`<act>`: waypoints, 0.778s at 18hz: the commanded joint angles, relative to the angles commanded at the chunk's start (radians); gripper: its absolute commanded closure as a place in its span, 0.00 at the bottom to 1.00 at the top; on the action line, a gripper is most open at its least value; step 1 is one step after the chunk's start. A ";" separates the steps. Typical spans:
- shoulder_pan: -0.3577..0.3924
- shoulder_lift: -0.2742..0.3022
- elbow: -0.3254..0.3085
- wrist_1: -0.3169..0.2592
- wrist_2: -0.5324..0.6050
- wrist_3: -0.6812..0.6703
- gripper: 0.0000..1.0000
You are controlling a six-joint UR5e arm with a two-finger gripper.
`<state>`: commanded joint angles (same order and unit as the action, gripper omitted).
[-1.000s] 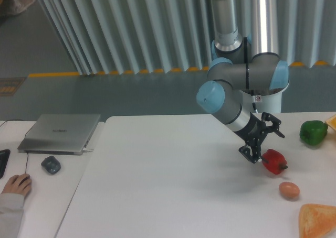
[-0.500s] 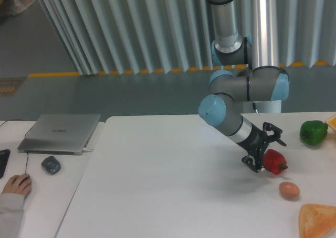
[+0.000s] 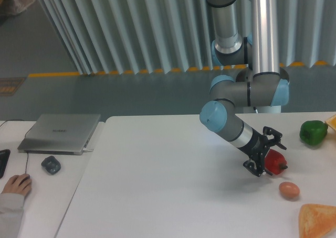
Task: Place the red peppers in a basket
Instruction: 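Align the gripper fingers around the red bell pepper and descend, then close the gripper on the red bell pepper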
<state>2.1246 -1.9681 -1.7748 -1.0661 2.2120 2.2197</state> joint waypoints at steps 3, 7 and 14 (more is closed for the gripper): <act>0.006 0.006 -0.005 0.000 -0.002 0.000 0.11; 0.008 0.023 -0.009 0.000 -0.002 -0.018 0.26; 0.009 0.038 -0.017 0.000 -0.003 -0.090 0.38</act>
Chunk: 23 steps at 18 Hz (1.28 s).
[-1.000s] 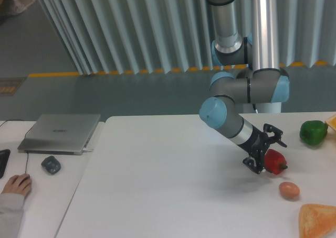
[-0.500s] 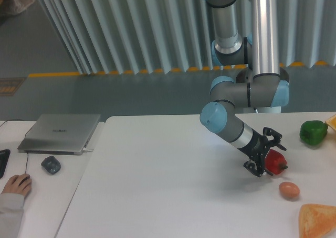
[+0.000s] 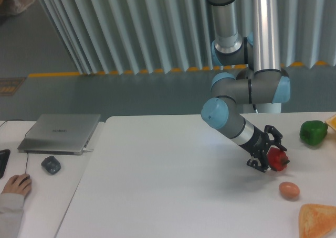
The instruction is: Place the red peppers in a basket
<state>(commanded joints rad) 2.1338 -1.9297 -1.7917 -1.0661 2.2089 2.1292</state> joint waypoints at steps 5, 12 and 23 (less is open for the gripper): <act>0.096 0.133 0.009 -0.015 -0.069 0.043 0.39; 0.397 0.265 0.032 -0.015 -0.291 0.141 0.41; 0.813 0.051 0.140 0.092 -0.420 0.311 0.40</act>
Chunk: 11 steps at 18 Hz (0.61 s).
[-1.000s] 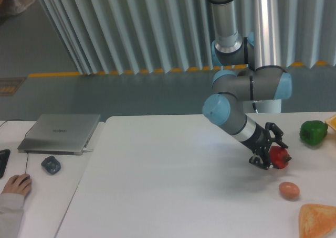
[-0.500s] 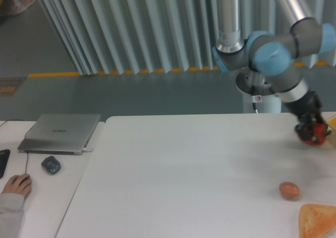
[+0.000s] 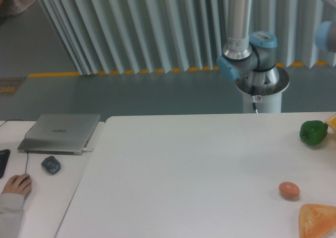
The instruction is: Place the red peppers in a basket
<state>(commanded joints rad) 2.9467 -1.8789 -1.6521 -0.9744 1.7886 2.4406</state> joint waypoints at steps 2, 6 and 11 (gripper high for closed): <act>0.006 -0.035 0.003 0.019 -0.002 -0.003 0.25; 0.018 -0.029 -0.003 0.020 -0.005 -0.002 0.00; 0.035 0.012 0.002 0.008 -0.104 -0.005 0.00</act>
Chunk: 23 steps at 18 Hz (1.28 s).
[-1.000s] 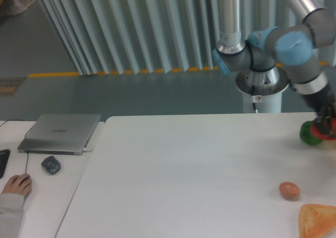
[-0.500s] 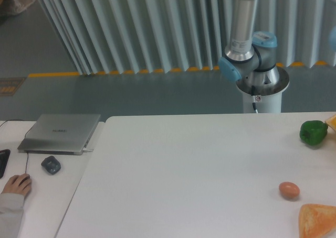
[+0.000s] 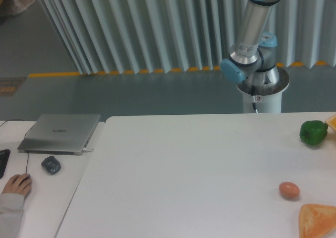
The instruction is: Place the red peppers in a basket
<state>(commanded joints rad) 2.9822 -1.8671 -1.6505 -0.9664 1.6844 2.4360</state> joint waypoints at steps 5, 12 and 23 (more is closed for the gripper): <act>-0.139 0.081 0.049 -0.158 -0.067 -0.020 0.00; -0.265 0.098 0.069 -0.202 -0.170 -0.434 0.00; -0.276 0.028 0.060 -0.209 -0.140 -0.436 0.00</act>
<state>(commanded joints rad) 2.7059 -1.8393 -1.5907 -1.1750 1.5447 2.0003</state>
